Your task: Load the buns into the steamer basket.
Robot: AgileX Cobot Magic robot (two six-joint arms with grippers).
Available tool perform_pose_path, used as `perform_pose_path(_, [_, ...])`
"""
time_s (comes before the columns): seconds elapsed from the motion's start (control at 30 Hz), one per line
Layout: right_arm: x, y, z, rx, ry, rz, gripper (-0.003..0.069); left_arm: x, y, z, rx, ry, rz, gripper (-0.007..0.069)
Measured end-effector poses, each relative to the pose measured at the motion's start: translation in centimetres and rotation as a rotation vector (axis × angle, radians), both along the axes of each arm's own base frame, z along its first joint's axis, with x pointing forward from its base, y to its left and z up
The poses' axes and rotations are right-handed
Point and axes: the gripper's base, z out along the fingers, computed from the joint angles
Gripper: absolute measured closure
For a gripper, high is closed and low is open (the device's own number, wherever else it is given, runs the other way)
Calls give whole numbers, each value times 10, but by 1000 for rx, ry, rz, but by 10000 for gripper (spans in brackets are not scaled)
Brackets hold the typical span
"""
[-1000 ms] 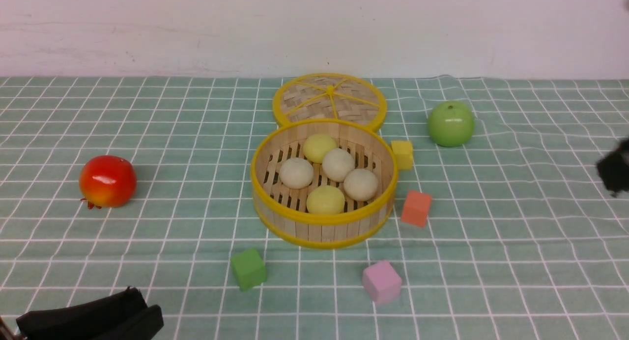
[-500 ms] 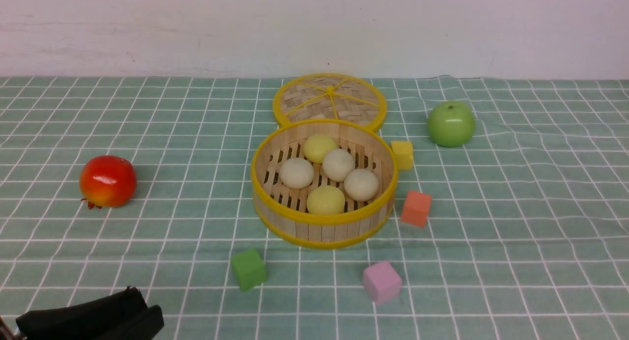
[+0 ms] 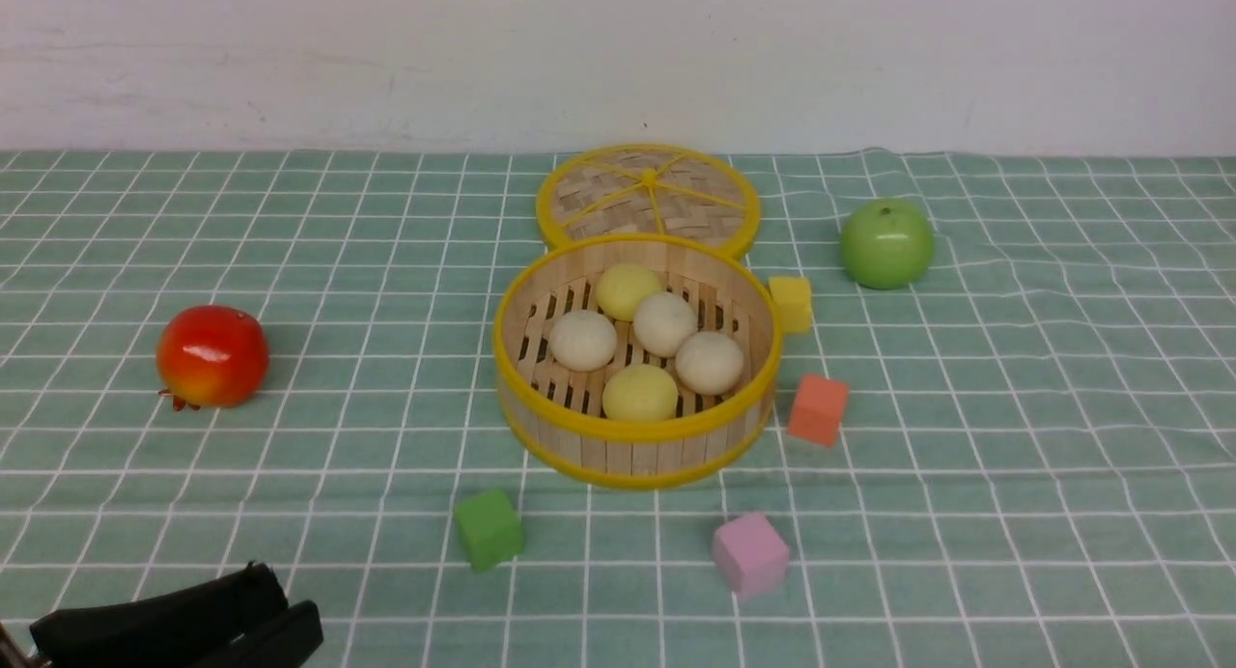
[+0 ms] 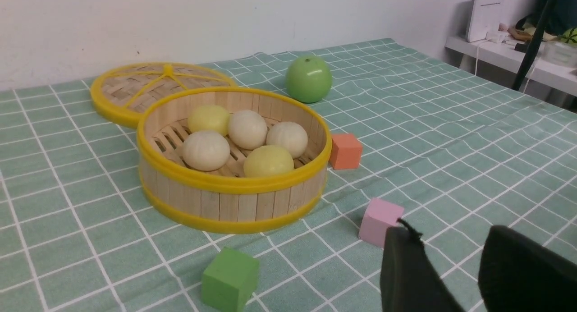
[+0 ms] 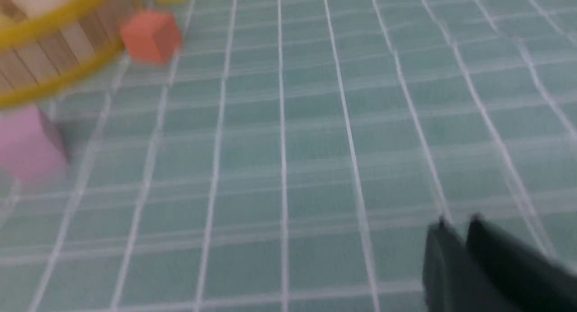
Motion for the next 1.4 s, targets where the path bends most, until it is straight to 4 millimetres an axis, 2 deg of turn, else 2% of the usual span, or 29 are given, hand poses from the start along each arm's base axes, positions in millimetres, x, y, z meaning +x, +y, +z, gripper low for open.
perform_pose_path(0.13, [0,-1,1,-30,-22,-3,678,0,0,0,0,0,0,387])
perform_pose_path(1.13, [0,-2,1,-45,-26,-6,667,0,0,-1,1,-21,2,387])
perform_pose_path(1.23, [0,-2,1,-45,-26,-5,664,-1,6,-1,-9,-84,41,405])
perform_pose_path(1.4, [0,-2,1,-45,-26,-6,662,-8,34,-12,-62,-141,284,498])
